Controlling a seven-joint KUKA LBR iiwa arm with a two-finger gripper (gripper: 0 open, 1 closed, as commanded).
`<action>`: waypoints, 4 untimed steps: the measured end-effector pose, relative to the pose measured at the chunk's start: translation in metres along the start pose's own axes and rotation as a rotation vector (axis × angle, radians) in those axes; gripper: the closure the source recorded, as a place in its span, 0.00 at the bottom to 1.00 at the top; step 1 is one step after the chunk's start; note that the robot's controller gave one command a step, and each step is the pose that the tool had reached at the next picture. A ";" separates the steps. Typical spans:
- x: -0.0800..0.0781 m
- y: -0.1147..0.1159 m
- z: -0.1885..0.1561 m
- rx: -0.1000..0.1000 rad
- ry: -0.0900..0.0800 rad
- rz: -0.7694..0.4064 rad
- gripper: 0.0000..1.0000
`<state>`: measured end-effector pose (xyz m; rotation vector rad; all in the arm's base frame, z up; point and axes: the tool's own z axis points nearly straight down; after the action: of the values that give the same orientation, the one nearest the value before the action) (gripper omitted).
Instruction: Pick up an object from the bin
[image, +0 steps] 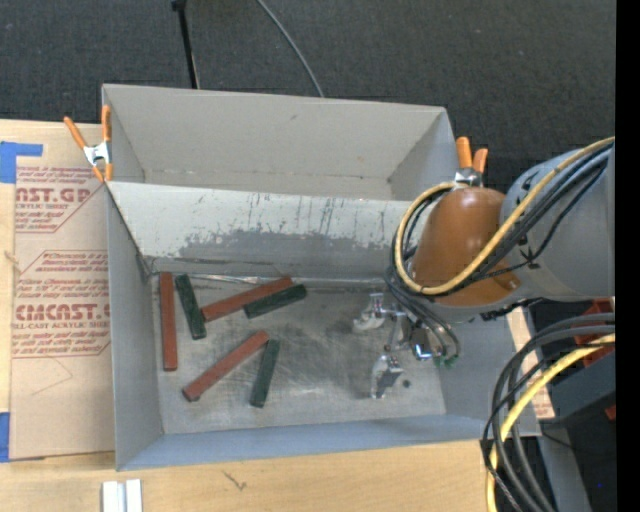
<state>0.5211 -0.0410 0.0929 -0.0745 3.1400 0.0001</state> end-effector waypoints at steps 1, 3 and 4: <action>-0.005 0.050 -0.030 0.000 0.002 0.020 0.00; -0.030 0.126 0.014 -0.002 -0.022 -0.170 1.00; -0.030 0.126 0.014 -0.002 -0.021 -0.170 1.00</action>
Offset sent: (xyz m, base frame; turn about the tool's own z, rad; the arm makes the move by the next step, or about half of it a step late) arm 0.0029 0.0790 0.0130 -0.1441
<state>0.5448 0.0868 0.0784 -0.3389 3.1010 0.0036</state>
